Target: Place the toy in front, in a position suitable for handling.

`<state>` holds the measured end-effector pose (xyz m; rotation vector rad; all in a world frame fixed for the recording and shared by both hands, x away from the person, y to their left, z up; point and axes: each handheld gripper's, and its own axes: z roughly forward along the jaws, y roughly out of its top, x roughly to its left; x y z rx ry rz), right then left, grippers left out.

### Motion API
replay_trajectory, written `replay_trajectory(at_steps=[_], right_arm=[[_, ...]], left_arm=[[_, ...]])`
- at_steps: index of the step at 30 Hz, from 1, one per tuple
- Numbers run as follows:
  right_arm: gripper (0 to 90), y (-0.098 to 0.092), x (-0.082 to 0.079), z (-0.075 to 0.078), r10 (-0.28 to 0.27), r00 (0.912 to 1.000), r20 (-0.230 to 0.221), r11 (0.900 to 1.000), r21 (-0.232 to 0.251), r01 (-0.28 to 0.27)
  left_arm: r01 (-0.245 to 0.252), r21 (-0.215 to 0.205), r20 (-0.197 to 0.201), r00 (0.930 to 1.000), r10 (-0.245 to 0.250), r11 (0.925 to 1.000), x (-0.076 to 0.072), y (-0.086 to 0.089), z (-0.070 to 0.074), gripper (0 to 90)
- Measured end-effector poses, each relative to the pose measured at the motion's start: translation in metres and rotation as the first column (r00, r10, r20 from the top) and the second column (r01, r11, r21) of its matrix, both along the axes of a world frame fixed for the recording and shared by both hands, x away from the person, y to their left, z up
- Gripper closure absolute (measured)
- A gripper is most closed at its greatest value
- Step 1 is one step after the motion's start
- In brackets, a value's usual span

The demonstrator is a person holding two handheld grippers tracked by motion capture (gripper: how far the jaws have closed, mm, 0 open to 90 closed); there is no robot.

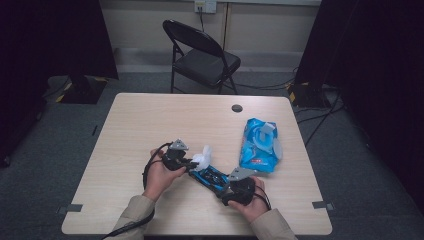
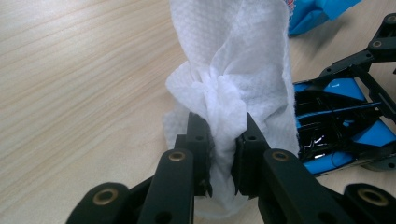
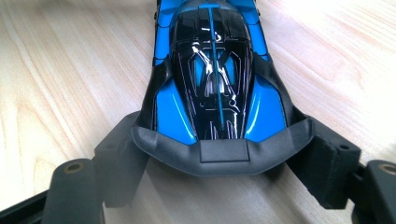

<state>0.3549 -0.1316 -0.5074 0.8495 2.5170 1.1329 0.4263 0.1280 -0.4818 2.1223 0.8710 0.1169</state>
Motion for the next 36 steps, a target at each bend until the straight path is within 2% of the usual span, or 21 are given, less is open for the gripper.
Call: replay_trajectory(at_steps=[9, 13, 17, 18, 20, 21, 22, 29, 35, 36], right_arm=[[25.0, 0.000, 0.000, 0.000, 0.000, 1.0000, 0.000, 1.000, 0.000, 0.000], [25.0, 0.000, 0.000, 0.000, 0.000, 1.0000, 0.000, 1.000, 0.000, 0.000], [25.0, 0.000, 0.000, 0.000, 0.000, 1.0000, 0.000, 1.000, 0.000, 0.000], [24.9, 0.000, 0.000, 0.000, 0.000, 1.0000, 0.000, 1.000, 0.000, 0.000], [25.0, 0.000, 0.000, 0.000, 0.000, 1.0000, -0.001, 1.000, 0.000, 0.000], [25.0, 0.000, 0.000, 0.000, 0.000, 1.0000, 0.000, 1.000, 0.001, 0.000], [24.9, 0.000, 0.000, 0.000, 0.000, 1.0000, 0.000, 1.000, 0.000, 0.000], [24.9, 0.000, 0.000, 0.000, 0.000, 1.0000, 0.000, 1.000, 0.000, 0.000], [24.9, 0.000, 0.000, 0.000, 0.000, 1.0000, -0.001, 1.000, 0.000, 0.000], [24.9, 0.000, 0.000, 0.000, 0.000, 1.0000, 0.000, 1.000, 0.000, 0.000]], left_arm=[[0.006, 0.002, 0.004, 1.0000, -0.006, 1.0000, 0.000, 0.002, -0.001, 79.3], [-0.002, -0.014, 0.007, 1.0000, 0.002, 0.9999, 0.000, 0.004, -0.002, 79.5], [-0.007, 0.003, 0.007, 0.9999, 0.007, 1.0000, 0.000, 0.006, -0.002, 79.9], [-0.008, 0.029, 0.009, 0.9999, 0.008, 0.9995, 0.001, 0.009, -0.002, 80.0], [-0.012, 0.027, 0.007, 0.9999, 0.012, 0.9996, 0.000, 0.010, -0.002, 80.0], [0.002, 0.030, 0.017, 0.9999, -0.002, 0.9995, -0.001, 0.011, -0.002, 80.1], [-0.004, 0.018, 0.018, 0.9998, 0.004, 0.9998, -0.001, 0.012, -0.003, 80.1], [-0.008, 0.003, 0.010, 0.9999, 0.008, 1.0000, -0.001, 0.014, -0.004, 80.1], [-0.012, 0.017, 0.014, 0.9998, 0.012, 0.9998, -0.002, 0.017, -0.003, 80.2], [-0.016, 0.032, 0.011, 0.9998, 0.016, 0.9994, -0.002, 0.021, -0.003, 80.2]])
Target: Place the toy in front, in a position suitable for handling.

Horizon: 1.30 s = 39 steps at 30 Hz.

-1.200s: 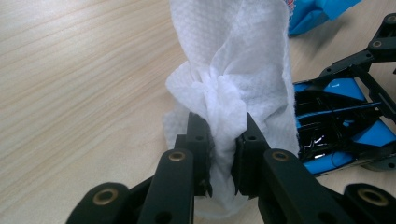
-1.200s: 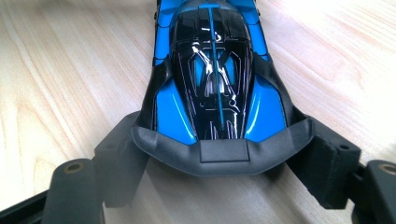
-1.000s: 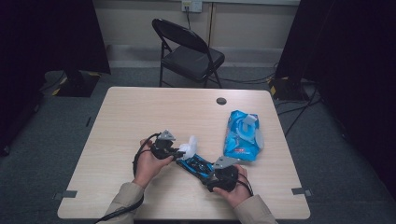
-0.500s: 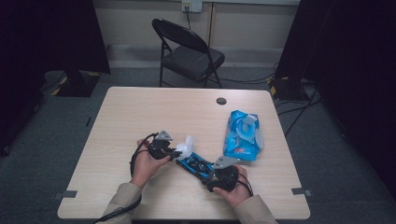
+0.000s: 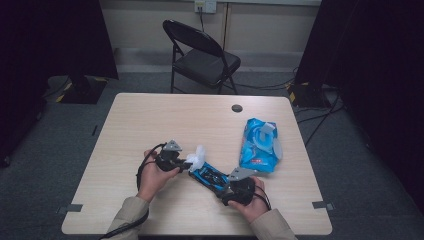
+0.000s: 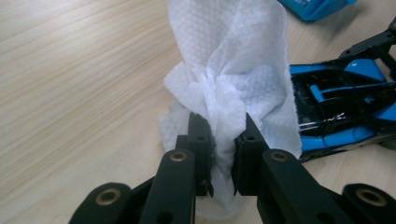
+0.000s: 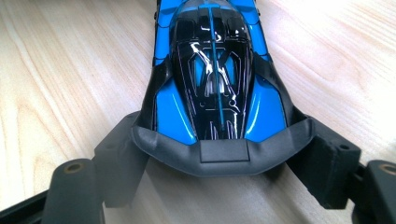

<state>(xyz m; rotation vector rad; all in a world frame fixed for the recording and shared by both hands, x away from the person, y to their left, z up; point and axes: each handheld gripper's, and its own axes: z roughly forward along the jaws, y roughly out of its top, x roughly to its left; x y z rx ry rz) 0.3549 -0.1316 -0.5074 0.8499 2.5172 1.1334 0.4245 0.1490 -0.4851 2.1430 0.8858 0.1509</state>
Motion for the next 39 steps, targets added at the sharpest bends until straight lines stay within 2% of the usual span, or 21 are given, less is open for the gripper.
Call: replay_trajectory(at_steps=[4, 13, 21, 28, 39], right_arm=[[24.9, 0.000, 0.000, 0.000, 0.000, 1.0000, 0.000, 1.000, 0.000, 0.000], [24.9, 0.000, 0.000, 0.000, 0.001, 1.0000, 0.000, 1.000, -0.001, -0.001], [24.8, 0.000, 0.000, 0.000, 0.001, 1.0000, -0.001, 1.000, -0.001, -0.001], [24.8, 0.000, 0.000, 0.000, 0.002, 1.0000, -0.001, 1.000, -0.002, -0.002], [24.6, 0.000, 0.000, 0.000, 0.003, 1.0000, 0.000, 1.000, -0.003, -0.003]], left_arm=[[-0.011, 0.008, -0.010, 0.9999, 0.011, 0.9999, 0.000, 0.006, -0.001, 80.2], [-0.032, 0.009, 0.000, 0.9995, 0.032, 0.9995, -0.004, 0.025, 0.003, 80.3], [-0.050, 0.023, 0.012, 0.9987, 0.050, 0.9985, -0.011, 0.049, 0.008, 80.2], [-0.081, 0.017, 0.017, 0.9966, 0.080, 0.9966, -0.017, 0.069, 0.010, 80.3], [-0.093, 0.022, 0.000, 0.9957, 0.093, 0.9954, -0.029, 0.088, 0.004, 80.3]])
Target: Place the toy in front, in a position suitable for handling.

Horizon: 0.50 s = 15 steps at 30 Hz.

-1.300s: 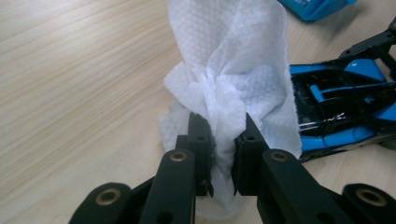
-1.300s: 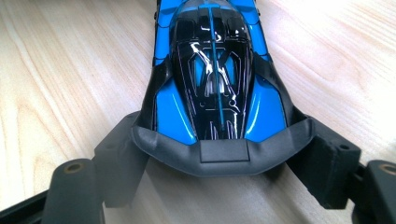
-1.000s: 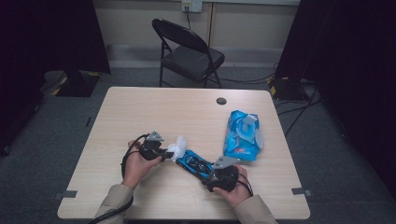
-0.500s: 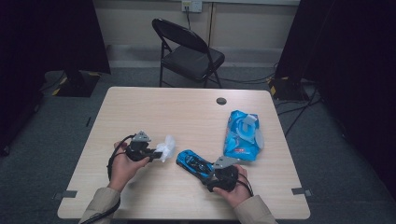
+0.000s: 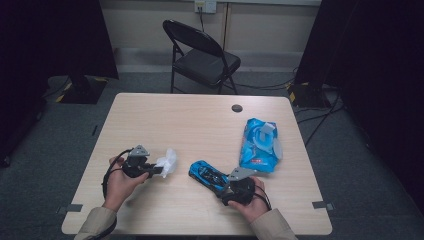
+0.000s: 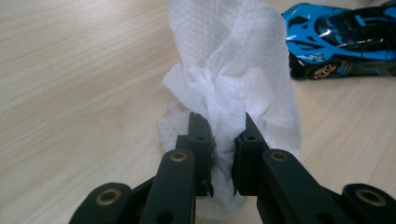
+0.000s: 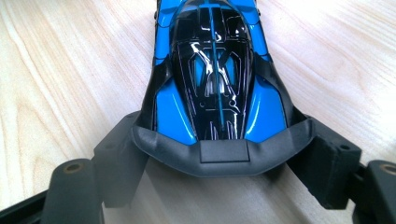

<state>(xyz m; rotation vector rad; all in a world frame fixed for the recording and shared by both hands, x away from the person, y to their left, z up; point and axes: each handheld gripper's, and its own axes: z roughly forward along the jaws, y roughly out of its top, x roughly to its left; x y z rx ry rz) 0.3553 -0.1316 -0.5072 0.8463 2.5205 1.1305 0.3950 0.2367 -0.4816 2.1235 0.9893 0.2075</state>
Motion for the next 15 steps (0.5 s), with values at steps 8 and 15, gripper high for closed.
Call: replay_trajectory(at_steps=[8, 15], right_arm=[[24.4, 0.000, 0.000, 0.000, 0.000, 1.0000, 0.000, 1.000, 0.000, 0.000], [24.3, 0.000, 0.000, 0.000, -0.001, 1.0000, 0.000, 1.000, 0.000, 0.001]], left_arm=[[0.026, 0.001, -0.001, 0.9997, -0.026, 0.9997, -0.010, 0.000, 0.002, 80.3], [0.101, 0.022, -0.021, 0.9947, -0.101, 0.9946, -0.015, -0.023, -0.005, 80.2]])
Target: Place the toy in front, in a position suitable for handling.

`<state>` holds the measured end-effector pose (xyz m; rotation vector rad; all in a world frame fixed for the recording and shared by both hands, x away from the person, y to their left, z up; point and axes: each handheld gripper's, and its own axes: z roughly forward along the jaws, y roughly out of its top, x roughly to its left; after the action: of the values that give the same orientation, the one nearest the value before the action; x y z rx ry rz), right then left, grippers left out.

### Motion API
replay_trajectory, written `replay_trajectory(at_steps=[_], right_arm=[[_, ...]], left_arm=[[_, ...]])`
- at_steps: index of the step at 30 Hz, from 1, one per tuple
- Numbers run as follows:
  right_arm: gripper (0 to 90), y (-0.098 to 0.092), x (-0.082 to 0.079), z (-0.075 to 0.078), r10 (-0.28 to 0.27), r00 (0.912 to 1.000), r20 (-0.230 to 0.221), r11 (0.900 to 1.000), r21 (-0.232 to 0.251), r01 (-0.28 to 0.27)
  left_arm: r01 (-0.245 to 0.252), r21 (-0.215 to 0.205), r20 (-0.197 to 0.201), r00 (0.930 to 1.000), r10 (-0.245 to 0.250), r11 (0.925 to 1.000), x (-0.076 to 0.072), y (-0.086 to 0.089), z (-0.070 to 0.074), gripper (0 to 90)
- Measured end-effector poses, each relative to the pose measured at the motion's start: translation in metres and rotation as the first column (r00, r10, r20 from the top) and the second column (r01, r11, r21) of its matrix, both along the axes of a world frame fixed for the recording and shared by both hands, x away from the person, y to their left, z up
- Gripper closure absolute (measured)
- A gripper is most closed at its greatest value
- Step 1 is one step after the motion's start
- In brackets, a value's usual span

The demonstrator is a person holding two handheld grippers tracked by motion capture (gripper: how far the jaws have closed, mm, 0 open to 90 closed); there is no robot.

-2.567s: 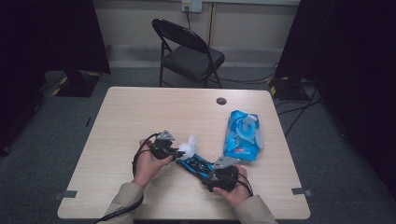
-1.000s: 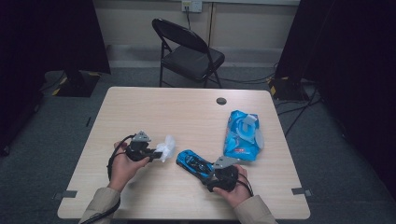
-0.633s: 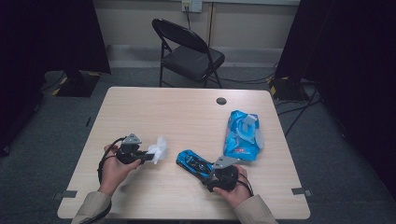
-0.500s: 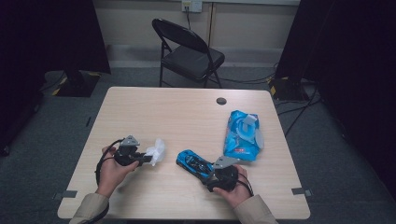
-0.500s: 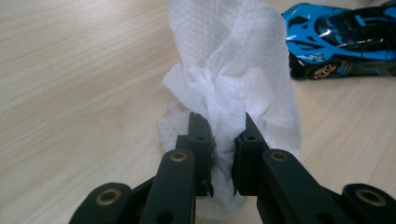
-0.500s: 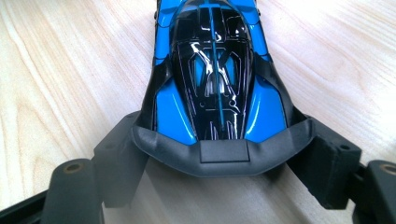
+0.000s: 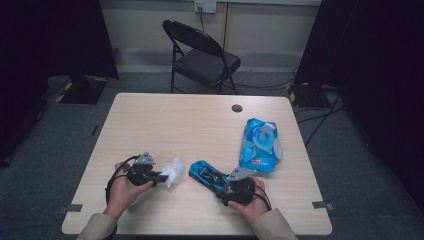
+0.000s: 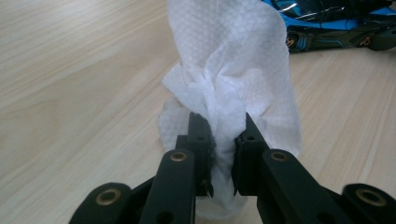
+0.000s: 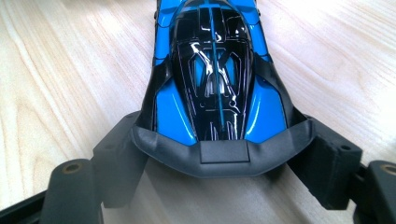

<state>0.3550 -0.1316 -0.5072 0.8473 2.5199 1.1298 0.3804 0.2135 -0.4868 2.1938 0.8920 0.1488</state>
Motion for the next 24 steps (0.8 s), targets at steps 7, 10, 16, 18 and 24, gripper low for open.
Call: replay_trajectory(at_steps=[7, 10, 16, 18, 24], right_arm=[[22.8, -0.002, -0.002, 0.000, -0.006, 1.0000, -0.003, 1.000, -0.001, 0.006], [19.5, -0.005, -0.001, 0.003, -0.031, 0.9991, -0.031, 0.999, 0.023, 0.031], [23.1, -0.008, -0.004, 0.019, -0.019, 0.9998, -0.003, 0.999, 0.045, 0.019], [23.6, -0.010, -0.005, 0.026, -0.019, 0.9998, 0.008, 0.998, 0.060, 0.018], [28.2, -0.011, 0.003, 0.044, -0.023, 0.9992, 0.032, 0.991, 0.132, 0.019]], left_arm=[[0.023, -0.014, 0.006, 0.9997, -0.023, 0.9996, 0.002, -0.015, -0.001, 80.0], [0.038, -0.012, 0.007, 0.9993, -0.038, 0.9992, 0.001, -0.020, -0.002, 79.9], [0.042, -0.011, 0.014, 0.9990, -0.042, 0.9991, 0.001, -0.022, -0.001, 79.9], [0.042, -0.013, 0.016, 0.9990, -0.042, 0.9990, 0.001, -0.022, -0.001, 79.9], [0.044, -0.010, 0.013, 0.9990, -0.044, 0.9990, 0.001, -0.021, -0.002, 79.9]])
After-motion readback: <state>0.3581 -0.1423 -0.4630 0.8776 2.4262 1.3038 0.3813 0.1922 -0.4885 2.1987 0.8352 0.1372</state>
